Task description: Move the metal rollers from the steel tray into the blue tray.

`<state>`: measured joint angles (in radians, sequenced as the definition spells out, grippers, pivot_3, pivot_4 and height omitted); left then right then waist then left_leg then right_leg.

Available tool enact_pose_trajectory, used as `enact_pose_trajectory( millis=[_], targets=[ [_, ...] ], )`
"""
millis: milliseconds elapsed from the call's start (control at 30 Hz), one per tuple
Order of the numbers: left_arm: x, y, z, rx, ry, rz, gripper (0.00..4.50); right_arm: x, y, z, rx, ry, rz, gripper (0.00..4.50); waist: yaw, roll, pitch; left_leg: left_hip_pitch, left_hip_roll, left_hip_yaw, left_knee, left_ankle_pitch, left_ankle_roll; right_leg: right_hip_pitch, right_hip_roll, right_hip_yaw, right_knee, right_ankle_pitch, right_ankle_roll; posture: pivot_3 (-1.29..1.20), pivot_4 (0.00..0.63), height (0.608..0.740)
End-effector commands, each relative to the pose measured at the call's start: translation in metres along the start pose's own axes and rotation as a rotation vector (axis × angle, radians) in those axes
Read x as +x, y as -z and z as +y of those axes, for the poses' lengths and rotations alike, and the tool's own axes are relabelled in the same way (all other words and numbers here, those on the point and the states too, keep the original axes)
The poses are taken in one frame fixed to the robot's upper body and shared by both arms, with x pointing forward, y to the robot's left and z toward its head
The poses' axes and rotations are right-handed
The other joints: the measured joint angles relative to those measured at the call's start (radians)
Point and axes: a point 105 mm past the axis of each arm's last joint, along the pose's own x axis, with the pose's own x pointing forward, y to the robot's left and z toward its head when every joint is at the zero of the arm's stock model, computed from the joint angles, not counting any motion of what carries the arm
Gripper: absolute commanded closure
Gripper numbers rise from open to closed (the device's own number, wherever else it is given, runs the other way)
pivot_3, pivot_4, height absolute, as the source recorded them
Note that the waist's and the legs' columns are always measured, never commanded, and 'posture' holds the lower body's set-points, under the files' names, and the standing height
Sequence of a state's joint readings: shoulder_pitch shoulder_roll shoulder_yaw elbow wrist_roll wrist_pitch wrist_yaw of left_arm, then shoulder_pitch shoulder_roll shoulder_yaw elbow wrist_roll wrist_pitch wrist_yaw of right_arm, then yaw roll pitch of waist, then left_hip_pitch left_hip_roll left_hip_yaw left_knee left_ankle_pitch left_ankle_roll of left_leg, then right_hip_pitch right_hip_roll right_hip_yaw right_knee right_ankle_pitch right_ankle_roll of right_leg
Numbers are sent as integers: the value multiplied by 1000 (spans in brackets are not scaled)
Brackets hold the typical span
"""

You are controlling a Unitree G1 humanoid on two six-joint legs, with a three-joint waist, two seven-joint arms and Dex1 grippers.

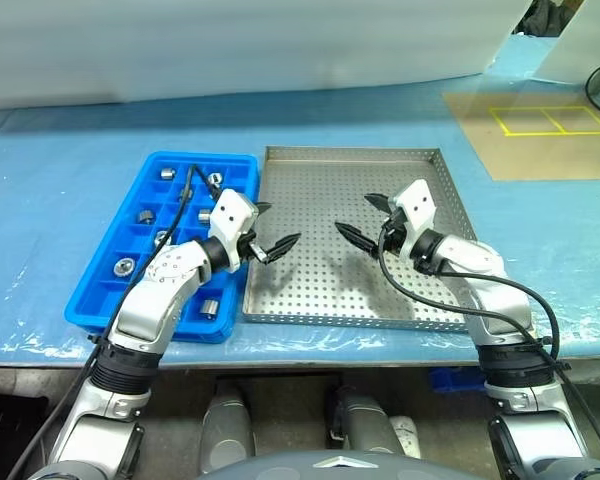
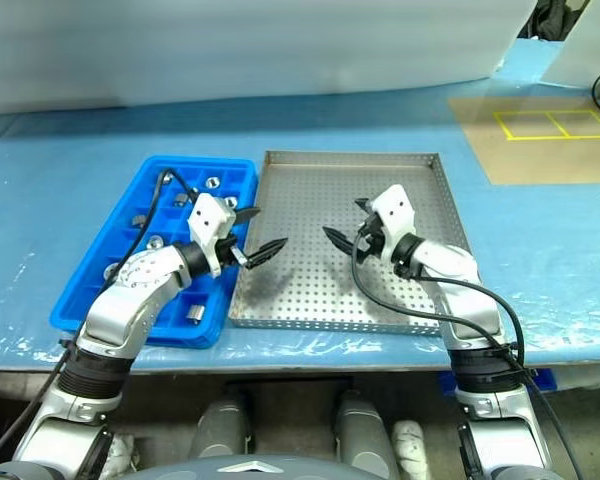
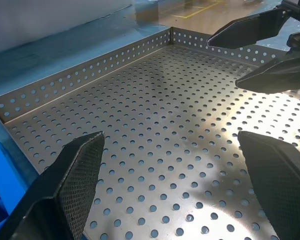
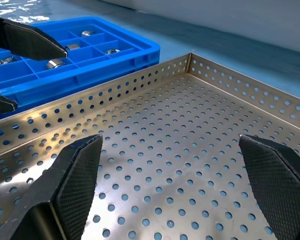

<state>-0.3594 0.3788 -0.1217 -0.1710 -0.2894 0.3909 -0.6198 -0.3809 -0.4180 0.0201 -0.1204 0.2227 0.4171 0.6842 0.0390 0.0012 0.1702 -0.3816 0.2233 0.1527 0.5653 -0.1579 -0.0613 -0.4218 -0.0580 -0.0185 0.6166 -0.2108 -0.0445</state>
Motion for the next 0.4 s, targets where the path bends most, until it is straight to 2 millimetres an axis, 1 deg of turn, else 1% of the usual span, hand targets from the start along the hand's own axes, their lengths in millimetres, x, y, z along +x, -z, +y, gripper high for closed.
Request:
enact_pose_trajectory(
  millis=[33, 200, 400],
  targets=[
    [-2, -9, 4, 41, -25, -37, 0, 6, -13, 5, -12, -33, -54, 45, 1, 0, 0, 0, 0, 0, 0, 0, 0, 0, 0, 0, 0, 0, 0, -116, 150, 740],
    [-2, -8, 2, 65, -10, -28, 0, 13, -14, 4, -33, -31, -55, 45, 1, 0, 0, 0, 0, 0, 0, -1, 2, 0, 0, 0, 0, 0, 0, -102, 150, 740],
    [-2, -8, 3, 65, -18, -26, 0, 19, -13, 8, -45, -46, -55, 45, 2, 0, 0, 0, 0, 0, -1, -1, 2, 0, 0, 0, -1, 0, 0, -97, 150, 740]
  ],
)
